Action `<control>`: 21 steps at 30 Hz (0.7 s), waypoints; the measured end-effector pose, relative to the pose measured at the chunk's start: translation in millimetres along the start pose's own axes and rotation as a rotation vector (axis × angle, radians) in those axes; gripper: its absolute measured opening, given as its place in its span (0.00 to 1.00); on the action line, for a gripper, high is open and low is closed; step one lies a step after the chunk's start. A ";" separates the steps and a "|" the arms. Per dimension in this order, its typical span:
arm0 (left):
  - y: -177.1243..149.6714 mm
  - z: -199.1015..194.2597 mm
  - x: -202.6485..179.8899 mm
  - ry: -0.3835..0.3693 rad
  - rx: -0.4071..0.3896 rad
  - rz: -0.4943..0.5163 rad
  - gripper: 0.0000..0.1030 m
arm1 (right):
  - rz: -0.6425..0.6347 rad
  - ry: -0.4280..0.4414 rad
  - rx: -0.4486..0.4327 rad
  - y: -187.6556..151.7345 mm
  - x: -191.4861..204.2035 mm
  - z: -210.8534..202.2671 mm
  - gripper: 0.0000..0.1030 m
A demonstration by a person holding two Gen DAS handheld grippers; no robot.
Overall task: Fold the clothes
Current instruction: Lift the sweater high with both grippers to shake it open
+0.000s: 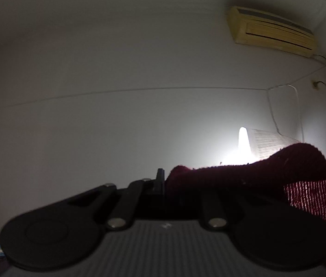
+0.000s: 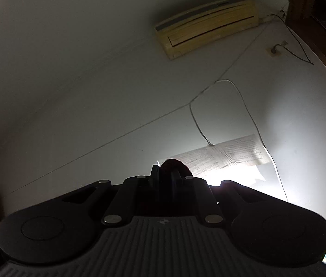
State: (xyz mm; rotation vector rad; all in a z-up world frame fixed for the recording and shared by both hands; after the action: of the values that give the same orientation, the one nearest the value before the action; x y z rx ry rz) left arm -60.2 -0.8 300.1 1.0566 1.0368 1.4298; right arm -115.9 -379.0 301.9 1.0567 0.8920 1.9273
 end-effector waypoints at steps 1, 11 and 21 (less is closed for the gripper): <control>-1.4 -4.4 3.5 0.005 0.013 0.001 0.18 | -0.010 0.000 -0.002 -1.5 4.9 -2.3 0.10; -113.9 38.3 -10.6 0.110 0.300 0.125 0.19 | -0.027 -0.137 0.176 -95.1 -24.6 26.8 0.10; -332.0 191.0 -44.8 0.245 0.696 0.230 0.20 | -0.038 -0.340 0.502 -299.9 -145.3 149.4 0.10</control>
State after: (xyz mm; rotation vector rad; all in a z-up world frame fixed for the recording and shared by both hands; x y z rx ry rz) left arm 206.2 -2.1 21.4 1.5563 1.7076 1.4333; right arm 154.1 -328.3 61.4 1.5864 1.2135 1.4565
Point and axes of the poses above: each gripper's, at about its wrist camera, not at the fingertips, and z roughly the way its jaws point, x to its left, y to its top, the point moved 9 cm from there along z, roughly the way its jaws point, and after that the axes turned 2 degrees about z, right-handed, at the moved point
